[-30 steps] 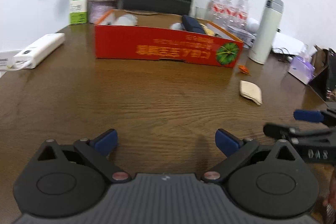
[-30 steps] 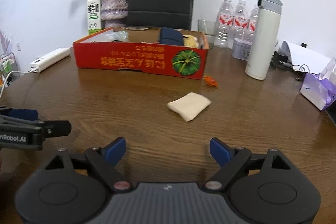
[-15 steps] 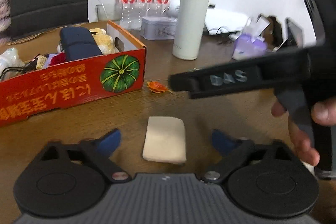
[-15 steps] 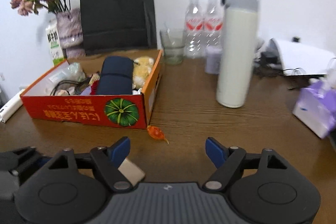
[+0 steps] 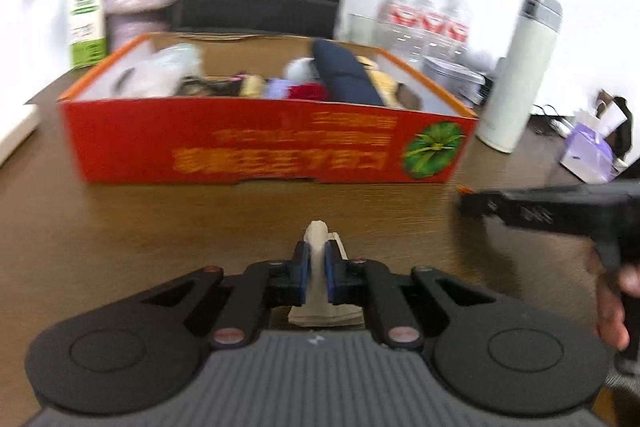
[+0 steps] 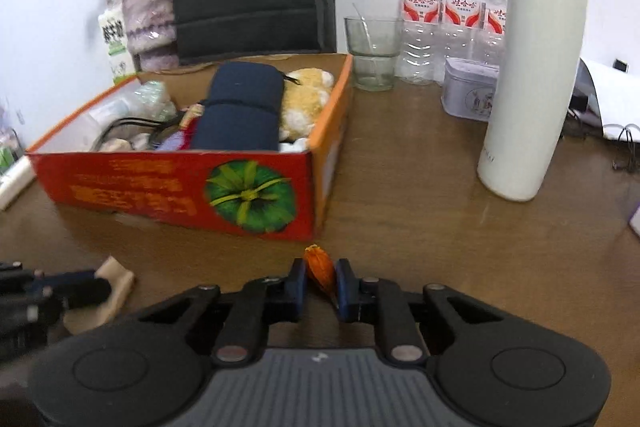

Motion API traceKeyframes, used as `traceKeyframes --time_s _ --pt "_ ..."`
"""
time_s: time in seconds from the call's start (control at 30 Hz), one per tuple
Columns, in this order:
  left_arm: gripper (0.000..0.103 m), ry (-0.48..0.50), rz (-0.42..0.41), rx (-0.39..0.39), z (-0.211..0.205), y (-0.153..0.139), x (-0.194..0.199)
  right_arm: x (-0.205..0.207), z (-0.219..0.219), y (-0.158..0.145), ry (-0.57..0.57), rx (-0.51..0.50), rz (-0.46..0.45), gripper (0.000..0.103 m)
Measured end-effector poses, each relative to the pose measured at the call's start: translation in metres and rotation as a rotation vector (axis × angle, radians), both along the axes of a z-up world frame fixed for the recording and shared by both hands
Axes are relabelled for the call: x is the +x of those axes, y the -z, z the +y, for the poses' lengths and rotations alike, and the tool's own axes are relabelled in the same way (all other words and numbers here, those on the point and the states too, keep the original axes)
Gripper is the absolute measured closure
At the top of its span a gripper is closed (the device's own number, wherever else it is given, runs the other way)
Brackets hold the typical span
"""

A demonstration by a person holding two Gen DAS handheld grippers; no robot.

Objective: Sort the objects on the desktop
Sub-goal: 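Grasp the beige cloth with left tool while right tool grasps the orange clip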

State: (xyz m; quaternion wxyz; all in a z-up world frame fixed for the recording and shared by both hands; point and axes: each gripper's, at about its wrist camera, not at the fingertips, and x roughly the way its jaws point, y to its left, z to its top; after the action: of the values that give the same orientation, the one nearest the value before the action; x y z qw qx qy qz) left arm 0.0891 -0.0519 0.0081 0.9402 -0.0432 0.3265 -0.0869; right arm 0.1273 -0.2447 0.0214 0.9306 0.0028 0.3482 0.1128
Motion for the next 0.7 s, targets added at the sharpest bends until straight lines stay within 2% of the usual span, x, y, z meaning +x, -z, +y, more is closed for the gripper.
traceKeyframes --time_s 0.07,0.2,0.4,0.5,0.63,0.7 --pt "0.094 -0.018 -0.012 0.016 0.011 -0.002 -0.014 -0.019 0.012 -0.002 -0.015 0.021 -0.014 0.089" --pt "0.094 -0.036 -0.024 -0.01 0.032 -0.008 -0.041 -0.058 0.045 -0.006 -0.048 0.072 -0.031 0.089" --pt "0.094 -0.045 -0.04 0.026 0.048 -0.018 -0.069 -0.108 0.096 -0.005 -0.089 -0.008 -0.048 0.089" --pt "0.094 -0.047 -0.052 0.041 0.05 -0.021 -0.085 -0.129 0.102 -0.013 -0.107 0.02 -0.077 0.089" --pt "0.094 -0.057 -0.013 0.027 0.06 -0.024 -0.101 -0.152 0.101 -0.024 -0.122 0.029 -0.121 0.089" --pt "0.094 -0.079 -0.023 0.047 0.065 -0.03 -0.105 -0.158 0.096 -0.03 -0.12 0.043 -0.137 0.089"
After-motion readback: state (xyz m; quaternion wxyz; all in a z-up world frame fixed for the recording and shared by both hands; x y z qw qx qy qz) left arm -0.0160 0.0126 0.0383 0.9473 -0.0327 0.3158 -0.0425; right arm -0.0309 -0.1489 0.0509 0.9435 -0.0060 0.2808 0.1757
